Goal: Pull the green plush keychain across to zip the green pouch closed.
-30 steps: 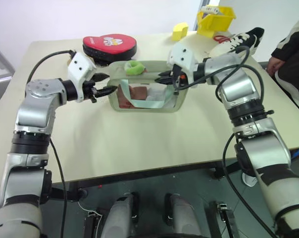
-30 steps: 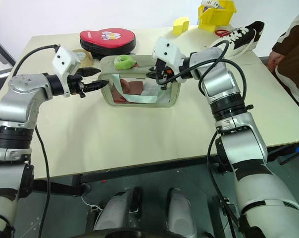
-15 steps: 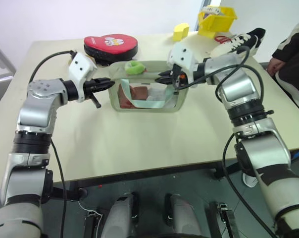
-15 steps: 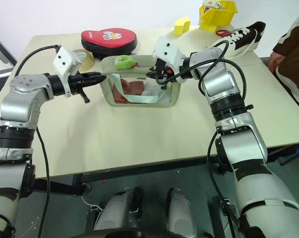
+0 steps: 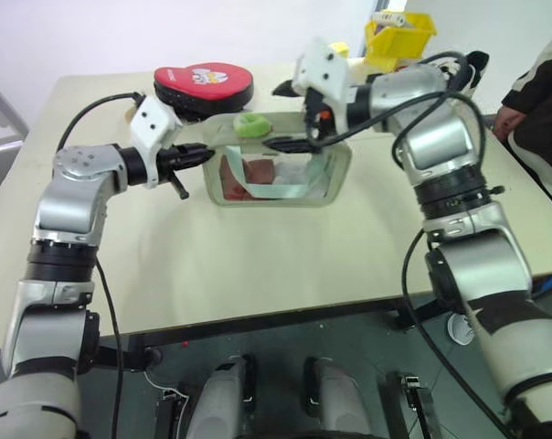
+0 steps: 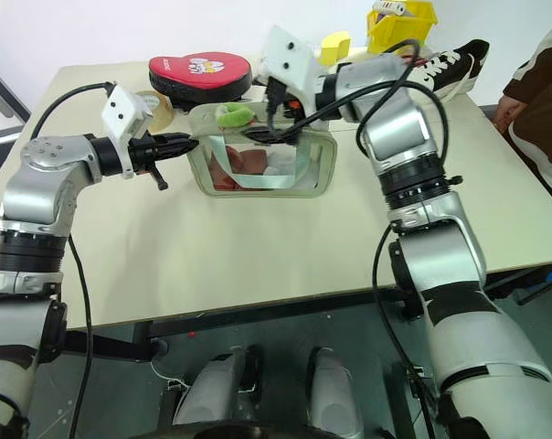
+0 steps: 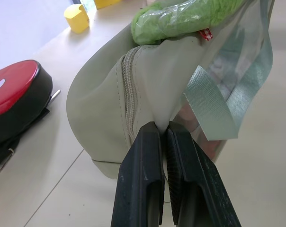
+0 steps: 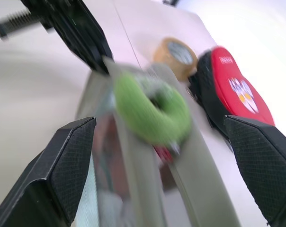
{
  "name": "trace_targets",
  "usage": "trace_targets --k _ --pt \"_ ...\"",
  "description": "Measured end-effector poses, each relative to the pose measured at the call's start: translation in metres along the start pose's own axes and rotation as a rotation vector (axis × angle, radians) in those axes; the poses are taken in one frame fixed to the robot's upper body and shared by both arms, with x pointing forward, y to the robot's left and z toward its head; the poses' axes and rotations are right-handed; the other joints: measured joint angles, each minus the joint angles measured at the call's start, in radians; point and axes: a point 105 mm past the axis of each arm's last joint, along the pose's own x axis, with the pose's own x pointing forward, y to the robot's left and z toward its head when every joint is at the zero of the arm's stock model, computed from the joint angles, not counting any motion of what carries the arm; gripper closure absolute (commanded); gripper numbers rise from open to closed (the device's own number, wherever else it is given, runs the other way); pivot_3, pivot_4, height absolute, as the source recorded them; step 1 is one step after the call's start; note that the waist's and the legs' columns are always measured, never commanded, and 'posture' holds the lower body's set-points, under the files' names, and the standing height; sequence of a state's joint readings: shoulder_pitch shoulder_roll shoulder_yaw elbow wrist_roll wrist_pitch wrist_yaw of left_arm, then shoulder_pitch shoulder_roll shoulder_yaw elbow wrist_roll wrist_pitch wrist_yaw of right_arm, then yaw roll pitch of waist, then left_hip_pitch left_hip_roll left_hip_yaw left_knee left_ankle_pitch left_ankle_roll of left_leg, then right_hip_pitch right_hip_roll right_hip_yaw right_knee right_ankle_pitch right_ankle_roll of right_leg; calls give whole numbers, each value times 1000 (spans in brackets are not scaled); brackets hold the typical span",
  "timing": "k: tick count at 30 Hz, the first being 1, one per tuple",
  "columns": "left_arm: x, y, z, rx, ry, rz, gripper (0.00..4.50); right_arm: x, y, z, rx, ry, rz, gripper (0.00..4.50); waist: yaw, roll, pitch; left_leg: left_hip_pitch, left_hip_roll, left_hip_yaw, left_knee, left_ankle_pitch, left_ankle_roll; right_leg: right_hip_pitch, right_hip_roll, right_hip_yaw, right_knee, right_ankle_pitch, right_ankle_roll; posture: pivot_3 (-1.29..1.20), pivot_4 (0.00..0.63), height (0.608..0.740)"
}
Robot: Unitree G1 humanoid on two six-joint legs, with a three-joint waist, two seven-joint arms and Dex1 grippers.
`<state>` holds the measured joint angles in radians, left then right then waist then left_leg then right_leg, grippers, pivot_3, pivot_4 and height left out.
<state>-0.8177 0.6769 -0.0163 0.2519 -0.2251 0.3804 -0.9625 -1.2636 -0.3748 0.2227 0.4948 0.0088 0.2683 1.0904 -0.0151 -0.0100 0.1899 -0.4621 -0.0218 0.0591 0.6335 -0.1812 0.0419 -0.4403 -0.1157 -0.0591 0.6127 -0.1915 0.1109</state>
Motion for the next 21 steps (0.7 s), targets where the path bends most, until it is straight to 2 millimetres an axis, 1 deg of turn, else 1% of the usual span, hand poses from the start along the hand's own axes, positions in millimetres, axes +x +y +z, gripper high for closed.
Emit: trace_targets --k 3,6,7,9,10,11,13,16,21 --pt "1 1 0 -3 -1 -1 4500 16 7 8 -2 -35 18 25 1 0 0 0 0 0 0 0 0 0 0 0 0 0 0 0 150 740" --pt "1 1 0 -5 0 -3 4500 24 7 11 2 -50 17 25 1 0 0 0 0 0 0 0 0 0 0 0 0 0 0 0 150 740" --pt "1 1 0 -5 -1 -5 4500 26 7 10 8 -51 16 263 1 0 0 0 0 0 0 0 0 0 0 0 0 0 0 0 150 740" --pt "1 1 0 -1 -3 -7 4500 30 7 9 18 -52 16 900 0 0 0 0 0 0 0 0 0 0 0 0 0 0 0 0 150 740" --pt "1 2 0 -2 -2 -7 4500 32 8 7 24 -49 19 1426 0 0 0 0 0 0 0 0 0 0 0 0 0 0 0 0 150 740" --pt "1 2 0 -1 -2 -7 4500 33 8 5 27 -45 19 1848 0 0 0 0 0 0 0 0 0 0 0 0 0 0 0 0 150 740" --pt "1 2 -1 -2 0 -9 4500 33 7 1 22 -34 16 2996 0 0 0 0 0 0 0 0 0 0 0 0 0 0 0 0 150 740" --pt "1 3 -1 2 1 -9 4500 32 7 -2 9 -20 15 4433 -1 0 0 0 0 0 0 0 0 0 0 0 0 0 0 0 150 740" --pt "5 4 1 6 -4 -11 4500 26 1 -9 -45 18 -8 4433 2 0 0 0 0 0 0 0 0 0 0 0 0 0 0 0 150 740"
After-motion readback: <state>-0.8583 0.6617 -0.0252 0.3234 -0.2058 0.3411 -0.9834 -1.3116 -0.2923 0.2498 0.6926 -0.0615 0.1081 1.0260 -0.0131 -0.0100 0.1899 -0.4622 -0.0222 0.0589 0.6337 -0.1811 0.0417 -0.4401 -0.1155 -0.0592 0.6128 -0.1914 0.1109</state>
